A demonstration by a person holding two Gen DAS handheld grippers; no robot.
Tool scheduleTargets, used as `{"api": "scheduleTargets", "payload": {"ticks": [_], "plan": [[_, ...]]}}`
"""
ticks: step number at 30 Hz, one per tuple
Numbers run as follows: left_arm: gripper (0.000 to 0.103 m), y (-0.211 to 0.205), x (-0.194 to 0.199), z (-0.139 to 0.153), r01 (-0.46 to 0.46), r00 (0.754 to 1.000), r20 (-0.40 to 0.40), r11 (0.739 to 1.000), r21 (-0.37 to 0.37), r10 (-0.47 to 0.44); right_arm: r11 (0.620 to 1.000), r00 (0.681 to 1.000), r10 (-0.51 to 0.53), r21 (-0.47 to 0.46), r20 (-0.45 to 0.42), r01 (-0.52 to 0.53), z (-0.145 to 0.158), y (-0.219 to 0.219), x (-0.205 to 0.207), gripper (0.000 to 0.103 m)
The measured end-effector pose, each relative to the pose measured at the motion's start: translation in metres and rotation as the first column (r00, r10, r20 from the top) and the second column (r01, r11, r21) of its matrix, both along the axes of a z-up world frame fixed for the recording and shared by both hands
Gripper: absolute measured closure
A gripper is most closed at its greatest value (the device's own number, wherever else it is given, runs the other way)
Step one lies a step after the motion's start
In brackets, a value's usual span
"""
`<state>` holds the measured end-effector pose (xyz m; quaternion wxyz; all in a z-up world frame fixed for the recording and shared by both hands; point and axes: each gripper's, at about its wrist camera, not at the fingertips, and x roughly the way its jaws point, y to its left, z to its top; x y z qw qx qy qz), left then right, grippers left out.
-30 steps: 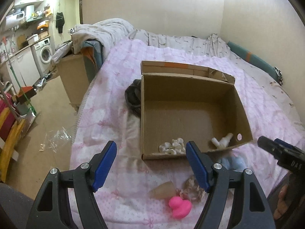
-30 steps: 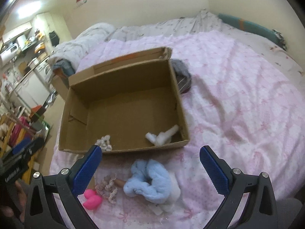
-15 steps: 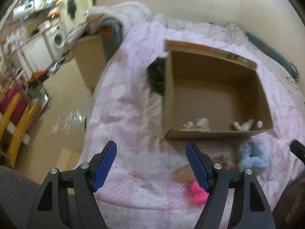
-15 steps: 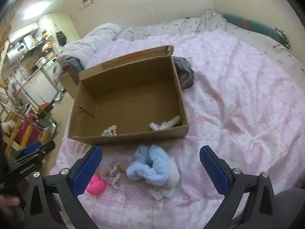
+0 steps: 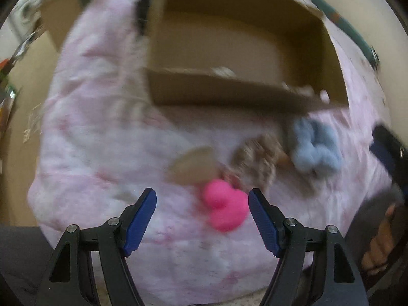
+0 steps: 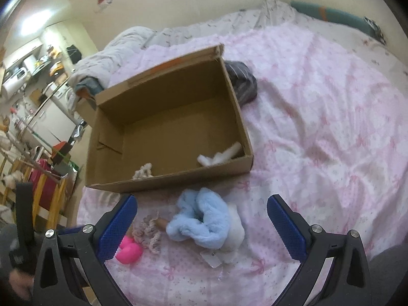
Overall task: Organize soft objects
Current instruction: 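Lower the left tool onto the pink rubber duck and close it, then lift the duck with the left tool while the right tool grasps the blue scrunchie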
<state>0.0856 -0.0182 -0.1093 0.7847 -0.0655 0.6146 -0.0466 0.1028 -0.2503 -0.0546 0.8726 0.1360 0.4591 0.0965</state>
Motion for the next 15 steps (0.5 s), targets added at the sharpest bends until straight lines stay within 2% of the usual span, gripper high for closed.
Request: {"api": "scheduleTargets", "payload": {"ticks": [5, 7, 9, 12, 15], "plan": [[0.032, -0.027, 0.0, -0.017, 0.094, 0.995, -0.032, 0.994, 0.058, -0.093, 1.0, 0.999, -0.022, 0.012, -0.041, 0.023, -0.007, -0.005, 0.003, 0.0], [0.041, -0.032, 0.002, -0.023, 0.112, 0.993, -0.043, 0.991, 0.075, -0.109, 0.999, 0.998, -0.029, 0.02, -0.053, 0.03, -0.009, -0.007, 0.003, 0.0], [0.06, -0.032, 0.005, -0.028, 0.117, 0.992, -0.059, 0.991, 0.066, -0.113, 0.999, 0.997, -0.041, 0.021, -0.065, 0.042, -0.011, -0.01, 0.004, 0.0], [0.061, -0.03, 0.003, -0.029, 0.111, 0.992, -0.061, 0.992, 0.061, -0.107, 0.998, 0.996, -0.054, 0.025, -0.074, 0.056, -0.012, -0.012, 0.005, 0.0], [0.062, -0.028, -0.003, -0.016, 0.113, 0.993, -0.033, 0.992, 0.049, -0.111, 0.997, 0.994, -0.063, 0.034, -0.088, 0.066, -0.014, -0.014, 0.007, 0.0]]}}
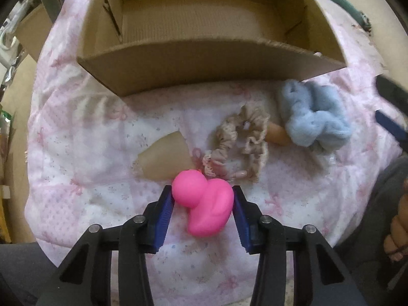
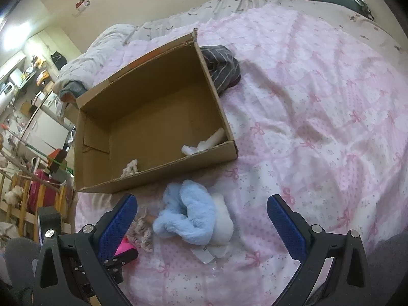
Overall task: Organize soft objects
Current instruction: 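Lift the duck with the left tool while the right tool grasps the blue scrunchie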
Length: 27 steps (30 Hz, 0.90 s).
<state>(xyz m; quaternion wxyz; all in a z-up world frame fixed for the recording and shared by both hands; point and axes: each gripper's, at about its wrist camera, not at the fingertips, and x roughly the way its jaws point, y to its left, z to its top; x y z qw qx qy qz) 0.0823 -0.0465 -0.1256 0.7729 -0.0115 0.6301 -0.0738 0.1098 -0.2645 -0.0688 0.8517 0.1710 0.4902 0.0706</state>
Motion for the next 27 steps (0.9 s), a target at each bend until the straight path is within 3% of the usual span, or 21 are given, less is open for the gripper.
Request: {"api": "scheduleTargets", "payload": {"ticks": [5, 10, 17, 27], "plan": [[0.062, 0.014, -0.019, 0.043, -0.035, 0.991, 0.125, 0.998, -0.048, 0.041, 1.0, 0.998, -0.019, 0.007, -0.058, 0.02, -0.01, -0.004, 0.003, 0.0], [0.062, 0.032, -0.016, 0.061, -0.129, 0.97, 0.209, 0.992, 0.013, 0.124, 1.0, 0.993, -0.009, -0.006, -0.118, 0.008, -0.023, 0.002, 0.01, 0.0], [0.062, 0.043, -0.006, 0.051, -0.177, 0.968, 0.181, 0.984, 0.007, 0.173, 0.974, 0.966, 0.155, -0.134, -0.206, -0.185, -0.049, 0.048, 0.022, 0.0], [0.061, 0.036, -0.002, 0.045, -0.169, 0.971, 0.172, 0.986, 0.009, 0.165, 0.92, 0.949, 0.239, -0.266, -0.204, -0.289, -0.059, 0.084, 0.028, 0.0]]}}
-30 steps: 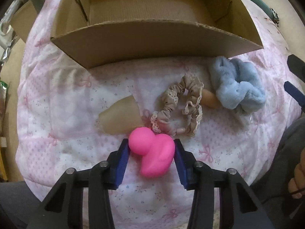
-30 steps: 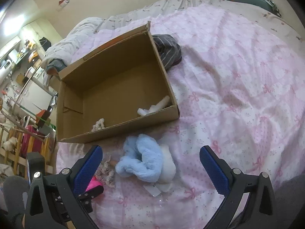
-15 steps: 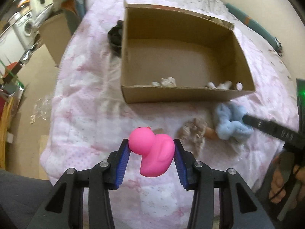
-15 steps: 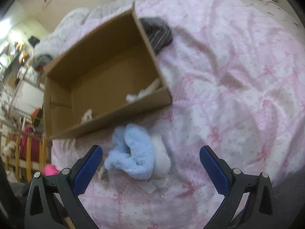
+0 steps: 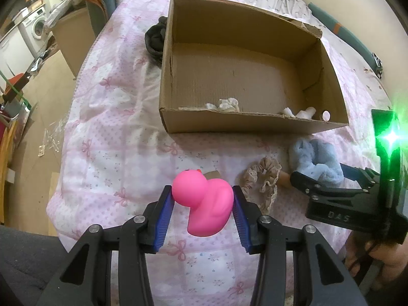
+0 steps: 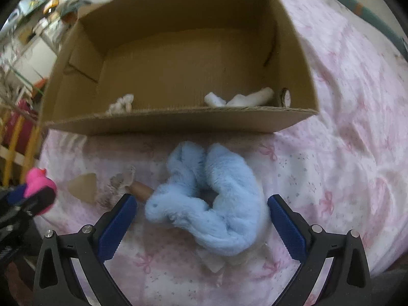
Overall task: Organize soft objects
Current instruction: 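Lift the duck with the left tool while the right tool grasps the blue scrunchie, then move both held items into the box and open both tools to release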
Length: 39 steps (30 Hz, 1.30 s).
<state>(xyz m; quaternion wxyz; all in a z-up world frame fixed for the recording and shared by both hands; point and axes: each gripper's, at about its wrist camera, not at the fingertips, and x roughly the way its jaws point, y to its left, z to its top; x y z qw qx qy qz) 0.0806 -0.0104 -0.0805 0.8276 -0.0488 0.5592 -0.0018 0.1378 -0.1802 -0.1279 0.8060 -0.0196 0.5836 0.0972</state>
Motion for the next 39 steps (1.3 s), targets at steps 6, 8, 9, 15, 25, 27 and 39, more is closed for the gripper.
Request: {"api": "scheduleTargets", "payload": {"ticks": [6, 8, 9, 15, 25, 27, 39], "plan": [[0.061, 0.002, 0.002, -0.001, -0.011, 1.0, -0.004, 1.0, 0.0, 0.011, 0.999, 0.999, -0.021, 0.037, -0.034, 0.023, -0.006, -0.004, 0.006, 0.022], [0.061, 0.002, 0.002, -0.002, -0.012, 1.0, -0.006, 1.0, 0.001, 0.012, 0.998, 0.999, -0.025, 0.061, -0.037, 0.027, -0.004, -0.008, 0.006, 0.035], [0.062, 0.001, 0.002, -0.002, -0.009, 1.0, -0.006, 1.0, 0.002, 0.009, 0.998, 0.999, -0.025, 0.065, -0.038, 0.027, -0.004, -0.009, 0.006, 0.048], [0.062, 0.003, 0.001, -0.002, -0.014, 1.0, 0.0, 1.0, 0.016, 0.014, 0.989, 0.999, -0.033, 0.149, 0.032, 0.028, 0.015, -0.021, 0.0, 0.059], [0.062, 0.01, -0.002, 0.006, -0.041, 0.998, 0.05, 0.999, 0.024, 0.04, 0.947, 0.989, 0.051, 0.307, 0.142, -0.093, 0.065, -0.024, -0.028, 0.062], [0.062, 0.011, -0.004, 0.011, -0.046, 0.996, 0.072, 0.999, 0.022, 0.044, 0.946, 0.984, 0.075, 0.301, 0.164, -0.122, 0.072, -0.02, -0.035, 0.062], [0.062, 0.024, 0.0, 0.072, -0.054, 0.978, 0.199, 0.998, -0.045, 0.062, 0.939, 0.974, 0.015, 0.331, 0.226, -0.091, 0.116, -0.023, -0.044, 0.062]]}}
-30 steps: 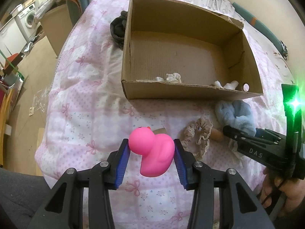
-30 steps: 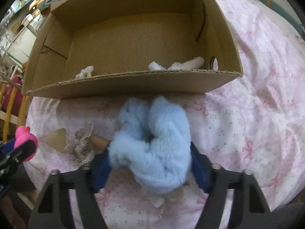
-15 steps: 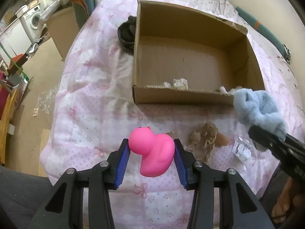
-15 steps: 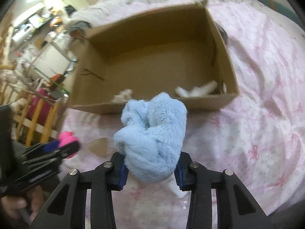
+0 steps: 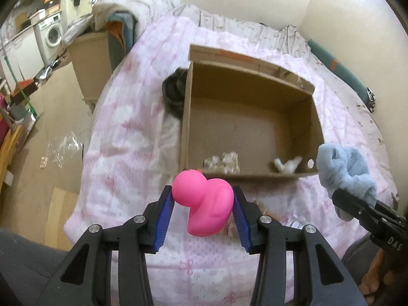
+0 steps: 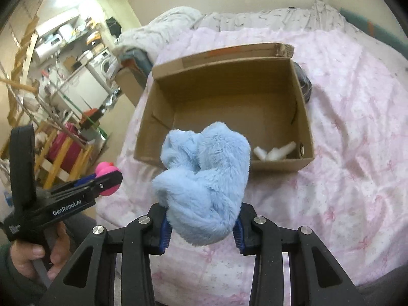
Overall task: Organize soft objects
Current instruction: 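Move both held items into the box and open both tools to release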
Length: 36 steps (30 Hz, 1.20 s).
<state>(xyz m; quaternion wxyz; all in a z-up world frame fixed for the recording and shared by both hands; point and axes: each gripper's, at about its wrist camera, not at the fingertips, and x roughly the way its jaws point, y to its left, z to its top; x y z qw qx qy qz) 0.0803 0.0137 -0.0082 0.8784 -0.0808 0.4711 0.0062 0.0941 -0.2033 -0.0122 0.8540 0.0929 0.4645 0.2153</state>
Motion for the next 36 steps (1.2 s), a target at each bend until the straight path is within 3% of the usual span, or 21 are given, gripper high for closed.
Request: {"api": "scheduleTargets", "payload": {"ticks": [7, 13, 24, 28, 31, 36], "plan": [[0.062, -0.007, 0.041, 0.023, 0.046, 0.997, 0.052, 0.998, 0.053, -0.048, 0.999, 0.996, 0.031, -0.044, 0.088, -0.027, 0.02, 0.003, 0.024, 0.062], [0.062, -0.015, 0.085, 0.014, 0.069, 0.996, 0.048, 0.993, 0.098, -0.074, 0.997, 0.992, 0.044, -0.068, 0.117, -0.036, 0.016, 0.004, 0.061, 0.062], [0.061, -0.03, 0.119, -0.025, 0.099, 0.994, 0.038, 0.99, 0.098, -0.103, 0.997, 0.998, 0.024, -0.069, 0.054, -0.02, -0.016, 0.013, 0.119, 0.061], [0.061, -0.032, 0.119, -0.036, 0.108, 0.993, 0.034, 0.986, 0.129, -0.113, 0.998, 1.0, 0.012, -0.066, 0.004, -0.011, -0.034, 0.012, 0.121, 0.061], [0.062, -0.028, 0.119, -0.044, 0.104, 0.994, 0.007, 0.991, 0.089, -0.105, 0.998, 1.0, 0.025, -0.059, -0.019, -0.026, -0.046, 0.014, 0.118, 0.061], [0.062, -0.028, 0.12, -0.049, 0.098, 0.995, 0.003, 0.989, 0.107, -0.099, 0.994, 0.999, 0.042, -0.099, -0.034, -0.045, -0.064, 0.018, 0.119, 0.061]]}}
